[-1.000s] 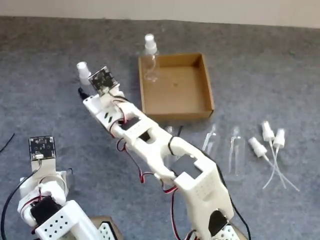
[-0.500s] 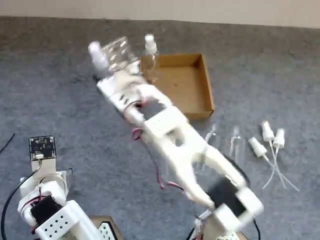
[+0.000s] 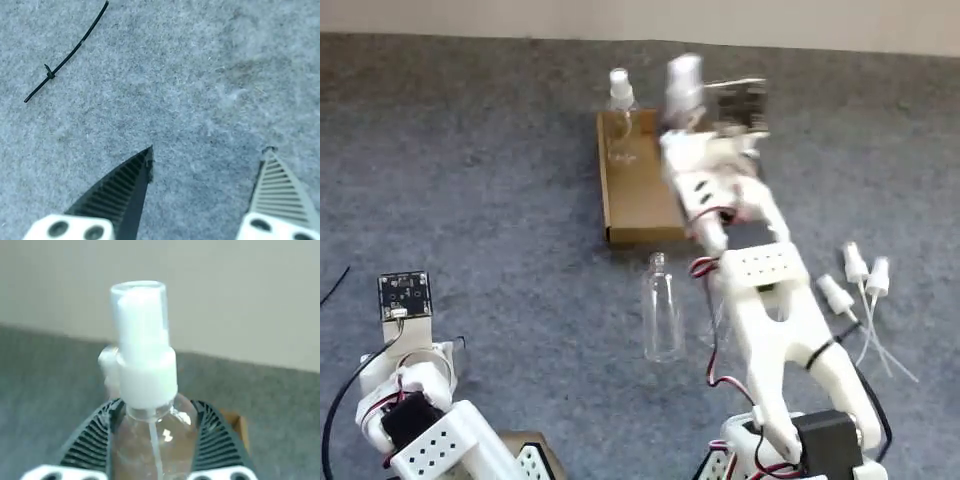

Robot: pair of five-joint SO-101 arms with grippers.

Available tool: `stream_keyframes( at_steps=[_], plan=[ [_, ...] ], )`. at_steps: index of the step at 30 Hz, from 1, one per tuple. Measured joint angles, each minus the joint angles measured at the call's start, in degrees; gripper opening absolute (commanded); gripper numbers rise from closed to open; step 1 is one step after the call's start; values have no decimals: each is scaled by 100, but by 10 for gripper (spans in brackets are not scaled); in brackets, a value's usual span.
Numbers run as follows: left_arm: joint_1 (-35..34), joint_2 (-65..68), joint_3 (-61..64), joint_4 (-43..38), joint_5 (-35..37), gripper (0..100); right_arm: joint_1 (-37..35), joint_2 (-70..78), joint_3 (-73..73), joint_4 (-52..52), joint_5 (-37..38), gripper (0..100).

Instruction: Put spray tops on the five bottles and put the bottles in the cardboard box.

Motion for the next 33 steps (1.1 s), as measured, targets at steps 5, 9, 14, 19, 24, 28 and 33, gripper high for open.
stream_keyframes(
  at_steps=[5, 9, 14, 19, 24, 28, 33],
  plan=[
    [0, 0, 0, 0, 0, 302, 545, 879, 396, -2295, -668, 4],
    [0, 0, 0, 0, 0, 302, 791, 2303, -149, -3121, -668, 4],
    [0, 0, 0, 0, 0, 302, 826, 3692, -993, -3640, -668, 4],
    [0, 0, 0, 0, -9, 302, 800, 4519, -1574, -3710, -668, 4],
    [9, 0, 0, 0, -9, 302, 589, 5002, -2163, -3481, -668, 4],
    [9, 0, 0, 0, -9, 302, 545, 5134, -2646, -2945, -668, 4],
    [9, 0, 0, 0, -9, 302, 475, 5134, -3165, -1978, -651, 4]
  ],
)
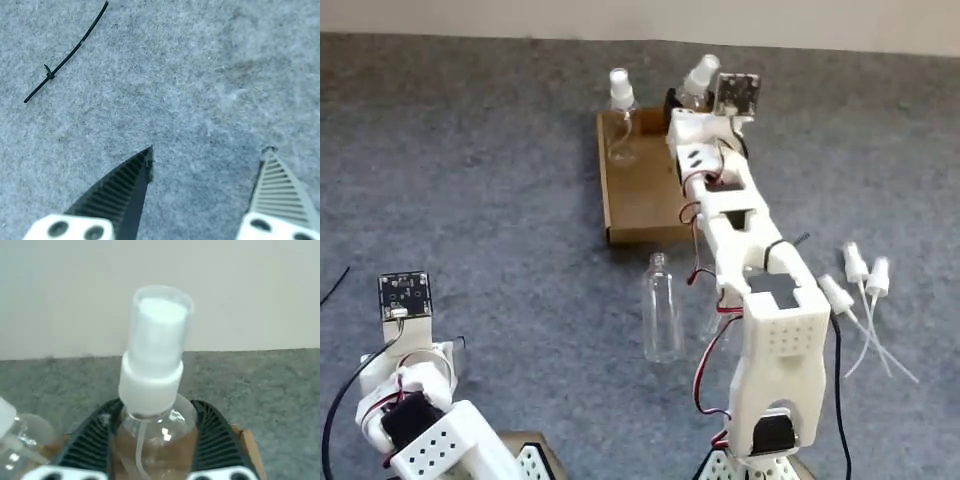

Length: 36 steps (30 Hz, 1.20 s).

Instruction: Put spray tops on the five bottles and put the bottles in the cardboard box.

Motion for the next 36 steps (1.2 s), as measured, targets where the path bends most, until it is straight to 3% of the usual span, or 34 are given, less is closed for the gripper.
stream_keyframes(
  at_steps=[6, 17, 24, 36],
  plan=[
    [0, 0, 0, 0, 0, 302, -132, 0, -202, 413, 624, 4],
    [0, 0, 0, 0, -9, 302, -149, 0, -202, 413, 563, 7],
    [0, 0, 0, 0, -9, 302, -149, 0, -202, 413, 563, 118],
    [0, 0, 0, 0, -9, 302, -149, 0, -202, 422, 519, 125]
  ],
)
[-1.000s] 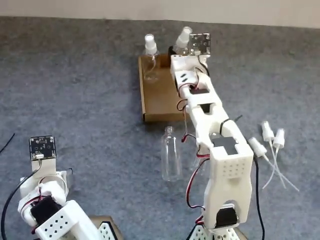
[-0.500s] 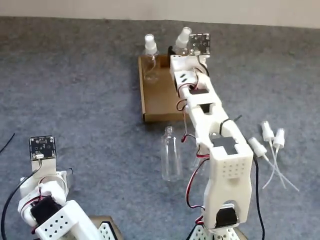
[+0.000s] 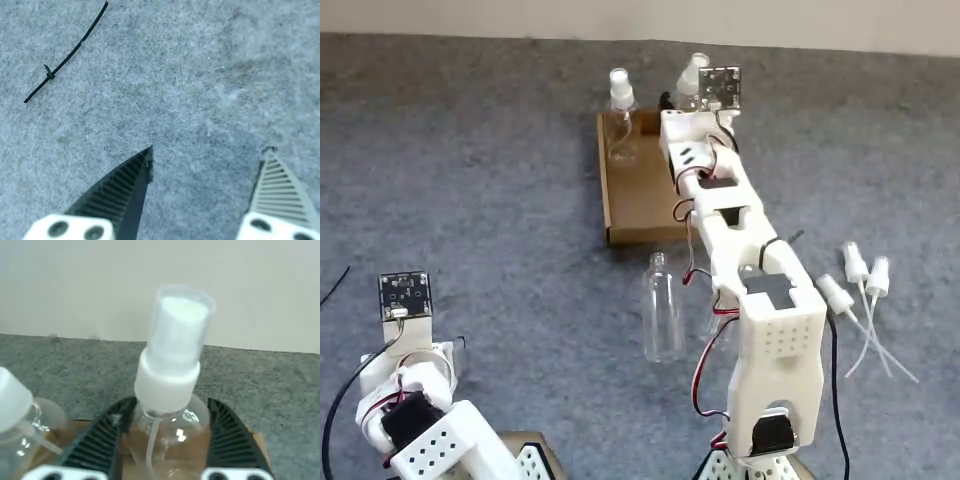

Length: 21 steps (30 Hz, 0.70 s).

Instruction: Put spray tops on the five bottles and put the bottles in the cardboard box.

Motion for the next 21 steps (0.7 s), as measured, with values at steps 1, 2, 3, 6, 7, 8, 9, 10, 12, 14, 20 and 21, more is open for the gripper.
stream_keyframes(
  at_steps=[1, 2, 3, 6, 7, 8, 9, 10, 12, 14, 20, 21],
  plan=[
    [0, 0, 0, 0, 0, 302, 0, 0, 0, 18, 0, 132],
    [0, 0, 0, 0, 0, 302, 0, 0, 0, 35, 0, 150],
    [0, 0, 0, 0, 0, 302, 0, 0, 0, 35, 0, 177],
    [0, 0, 0, 0, 0, 302, 0, 0, 0, 35, 0, 250],
    [0, 0, 0, 0, 0, 302, 0, 0, 0, 35, 0, 259],
    [0, 0, 0, 0, 0, 302, 0, 0, 0, 35, 0, 260],
    [0, 0, 0, 0, 0, 302, 0, 0, 0, 35, 0, 260],
    [0, 0, 0, 0, 0, 302, 0, 0, 0, 35, 0, 260],
    [0, 0, 0, 0, 0, 302, 0, 0, -9, 35, 0, 262],
    [0, 0, 0, 0, 0, 302, 0, 0, -9, 35, 0, 263],
    [0, 0, 0, 0, 0, 302, 0, 0, -9, 35, 0, 263],
    [0, 0, 0, 0, 0, 302, 0, 0, -9, 35, 0, 263]
  ],
)
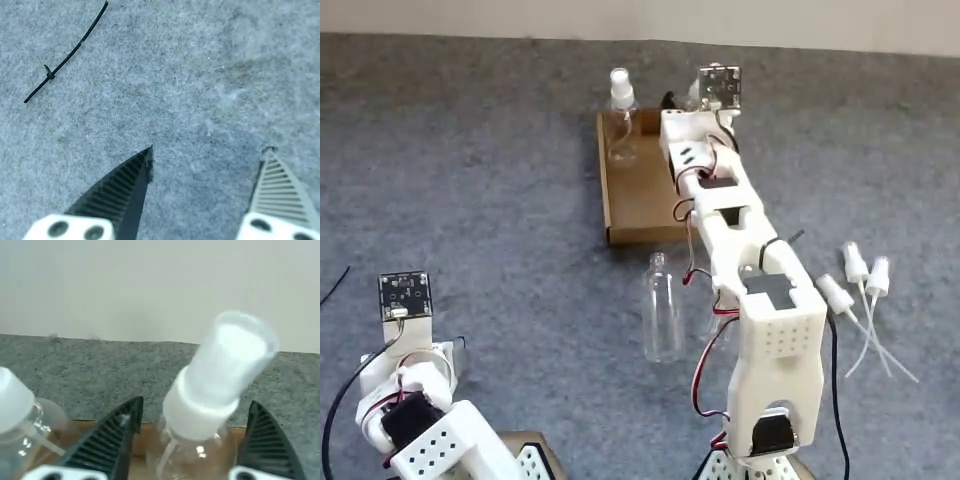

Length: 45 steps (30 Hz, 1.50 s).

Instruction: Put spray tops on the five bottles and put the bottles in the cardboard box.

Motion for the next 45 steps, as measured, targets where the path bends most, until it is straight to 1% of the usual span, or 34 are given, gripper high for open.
stream_keyframes(
  at_steps=[10, 18, 23, 26, 30, 34, 39, 41, 45],
  plan=[
    [0, 0, 0, 0, 0, 302, 0, -26, 0, 0, 0, 263],
    [0, 0, 0, 0, 0, 302, 35, -615, 0, 0, 0, 263],
    [0, 0, 0, 0, 0, 302, 88, -967, 0, 563, 0, 263],
    [0, 0, 0, 0, 0, 302, 246, -1292, -229, 1011, 0, 261],
    [0, 0, 0, 0, 0, 302, 527, -1969, -870, 2418, 0, 260],
    [0, 0, 0, 0, 0, 302, 651, -2567, -1433, 4325, -9, 260],
    [0, 0, 0, 0, 0, 302, 905, -3077, -1705, 6963, 18, 260],
    [0, 0, 0, 0, 0, 302, 1046, -3130, -1714, 8105, 448, 263],
    [0, 0, 0, 0, 0, 302, 1319, -3165, -1574, 9943, 1662, 263]
  ],
)
